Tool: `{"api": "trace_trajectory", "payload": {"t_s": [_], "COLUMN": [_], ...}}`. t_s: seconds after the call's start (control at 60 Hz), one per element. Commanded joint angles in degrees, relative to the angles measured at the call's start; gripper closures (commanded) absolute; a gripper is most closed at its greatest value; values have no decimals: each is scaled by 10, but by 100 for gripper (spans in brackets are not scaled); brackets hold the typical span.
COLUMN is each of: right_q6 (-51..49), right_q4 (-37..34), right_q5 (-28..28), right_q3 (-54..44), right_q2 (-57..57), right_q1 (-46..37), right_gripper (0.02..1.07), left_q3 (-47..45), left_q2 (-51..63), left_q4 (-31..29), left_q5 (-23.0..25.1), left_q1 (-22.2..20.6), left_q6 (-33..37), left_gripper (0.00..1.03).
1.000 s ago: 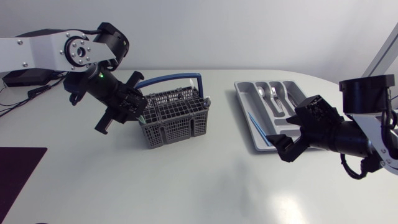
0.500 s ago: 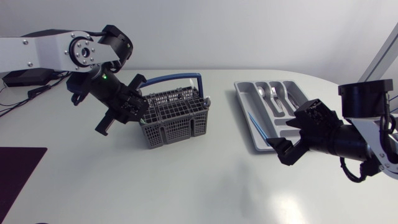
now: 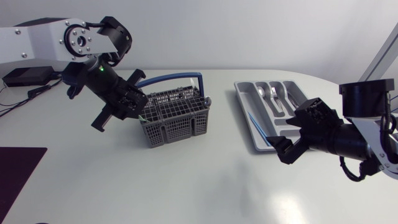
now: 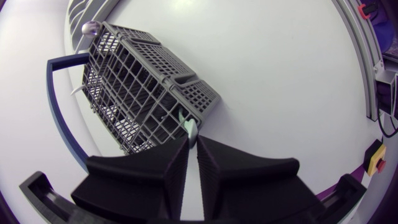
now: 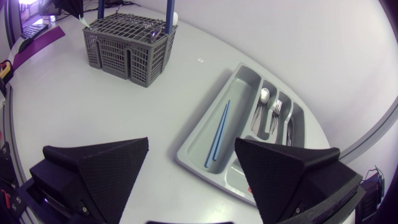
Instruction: Unload the cutlery basket into the drawer organizer.
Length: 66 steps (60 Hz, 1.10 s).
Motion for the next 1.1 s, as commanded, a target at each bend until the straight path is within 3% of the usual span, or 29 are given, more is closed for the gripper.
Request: {"api": "trace_trajectory", "payload": {"t_s": [0.0,0.9,1.083], "right_q6": [-10,1,1], "right_q4": [4,-50,-61], "right_q5": [-2,9,12], "right_q3": [-16,-26,-30], "right_q2": [-6,-94,-112], "right_q1": [4,42,47], "right_gripper": [7,7,7], "left_q3": [7,-98,-121], "left_q2": [-22,-200,-211], "left_q4": [-11,-55,-40], "left_q5": [2,31,37], "left_q1": [-3,8,5], "left_q6": [20,-1,-4], "left_gripper": [90,90,87]}}
